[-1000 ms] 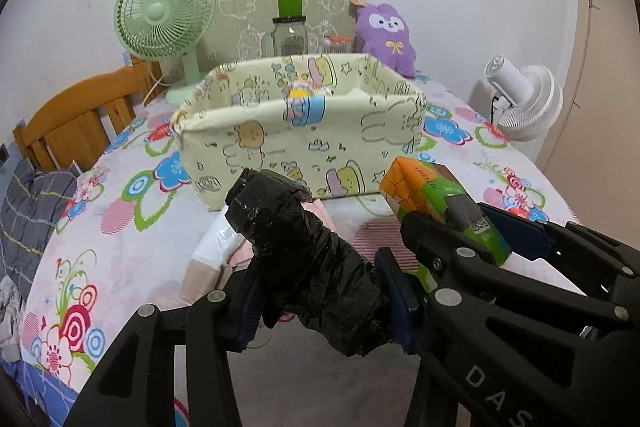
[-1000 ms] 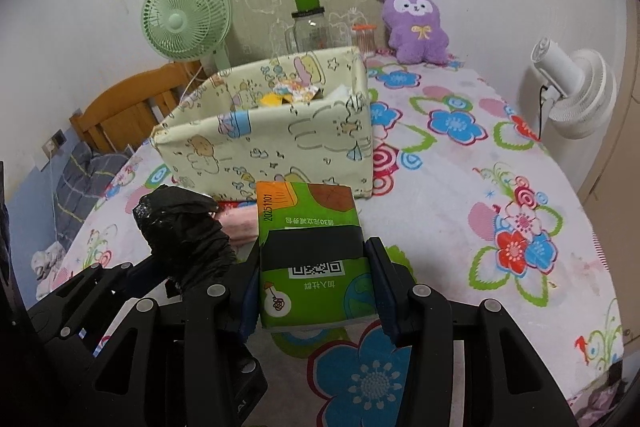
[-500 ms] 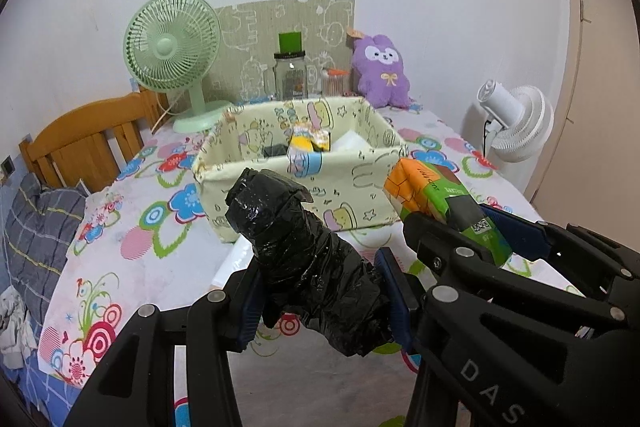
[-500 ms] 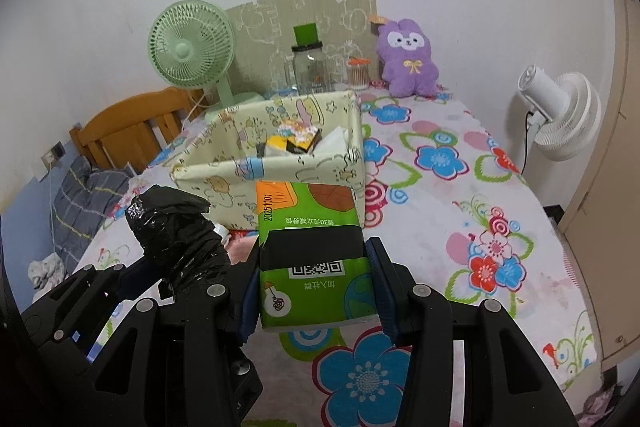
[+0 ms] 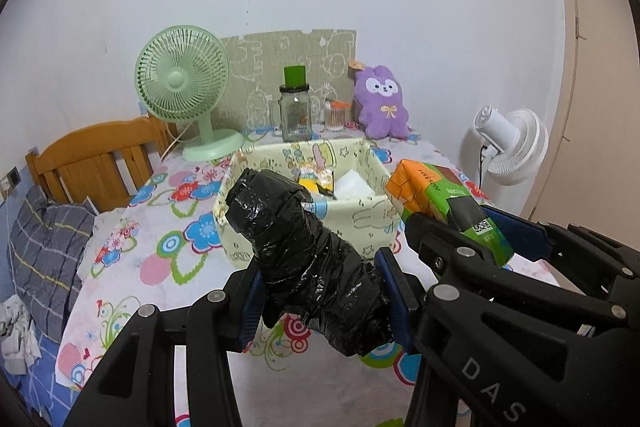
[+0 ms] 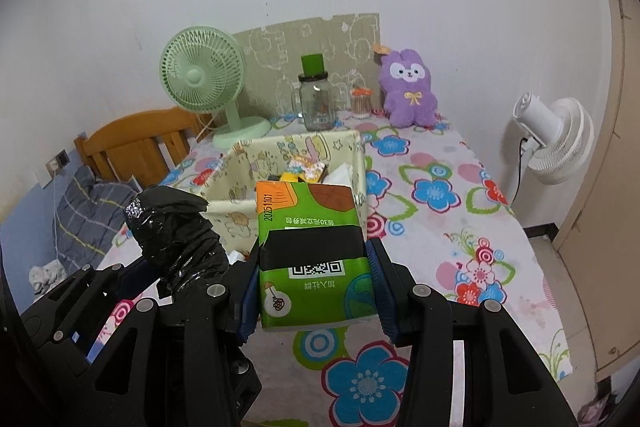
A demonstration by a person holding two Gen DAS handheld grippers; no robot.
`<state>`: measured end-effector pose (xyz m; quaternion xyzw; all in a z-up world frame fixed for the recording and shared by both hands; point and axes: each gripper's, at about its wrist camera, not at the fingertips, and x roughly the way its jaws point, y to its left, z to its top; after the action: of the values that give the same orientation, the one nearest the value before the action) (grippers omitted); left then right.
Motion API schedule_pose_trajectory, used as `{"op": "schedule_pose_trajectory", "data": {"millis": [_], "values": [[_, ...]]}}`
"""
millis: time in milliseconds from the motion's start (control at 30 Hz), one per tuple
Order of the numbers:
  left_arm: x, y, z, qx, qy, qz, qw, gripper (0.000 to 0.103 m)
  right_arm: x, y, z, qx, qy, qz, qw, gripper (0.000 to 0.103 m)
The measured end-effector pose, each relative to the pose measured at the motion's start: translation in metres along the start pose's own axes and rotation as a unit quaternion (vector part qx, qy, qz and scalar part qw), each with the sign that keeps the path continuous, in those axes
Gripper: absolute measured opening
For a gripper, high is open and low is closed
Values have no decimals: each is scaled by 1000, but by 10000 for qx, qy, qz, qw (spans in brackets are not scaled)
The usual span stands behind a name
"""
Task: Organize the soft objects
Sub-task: 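Carry the black bundle with the left gripper while the right gripper carries the green tissue pack over the basket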
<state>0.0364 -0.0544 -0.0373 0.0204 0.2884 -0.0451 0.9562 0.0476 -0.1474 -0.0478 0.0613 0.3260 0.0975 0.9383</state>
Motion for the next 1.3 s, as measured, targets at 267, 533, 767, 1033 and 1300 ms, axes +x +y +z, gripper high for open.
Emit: {"op": "schedule_pose_trajectory", "data": {"millis": [267,533,767,1033,1300], "values": [[-5,5,14,-17,-78,-53,10000,53,-11,8,18,-93,-83,-72,9999,52],[-5,10,28,2,-142,-57,9999,53,-11,13,32,-110,-176,-85,9997,52],[3,15,39,-9,-186,-34,9998,53,-3,16,45,-147,-216,-69,9996,52],[17,22,49,-23,-175,-19,9998,53,13,18,57,-194,-203,-54,9996,52],[35,27,60,-41,-140,-15,9999,53,32,17,69,-205,-170,-50,9996,52]]}}
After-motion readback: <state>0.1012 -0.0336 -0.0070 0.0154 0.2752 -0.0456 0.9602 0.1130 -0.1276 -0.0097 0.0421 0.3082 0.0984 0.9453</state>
